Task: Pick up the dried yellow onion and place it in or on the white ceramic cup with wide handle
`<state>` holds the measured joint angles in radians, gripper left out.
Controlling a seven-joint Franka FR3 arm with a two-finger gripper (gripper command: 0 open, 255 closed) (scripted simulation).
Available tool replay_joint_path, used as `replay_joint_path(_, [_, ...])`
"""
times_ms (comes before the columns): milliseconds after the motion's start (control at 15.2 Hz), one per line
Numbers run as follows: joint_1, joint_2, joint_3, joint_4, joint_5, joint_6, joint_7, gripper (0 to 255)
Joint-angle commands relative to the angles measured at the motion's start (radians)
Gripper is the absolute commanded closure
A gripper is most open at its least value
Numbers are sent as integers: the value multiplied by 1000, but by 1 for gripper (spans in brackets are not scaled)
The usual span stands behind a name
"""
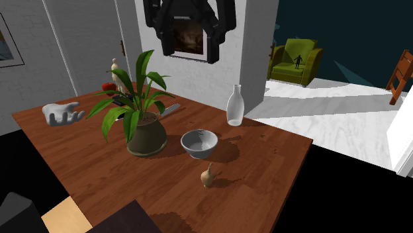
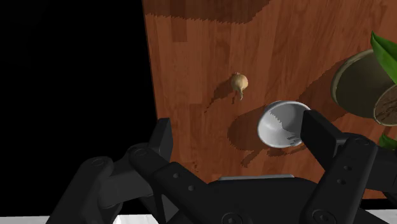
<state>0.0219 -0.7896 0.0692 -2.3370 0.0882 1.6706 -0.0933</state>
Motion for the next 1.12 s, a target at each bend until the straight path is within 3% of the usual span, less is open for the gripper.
replay_joint_path(0, [0,0,0,0,0,0,0,0])
replay_joint_path(528, [0,78,94,-194,41,279,109,0])
replay_joint_path(1056, [-10,277,199,-297,64,586,229,0])
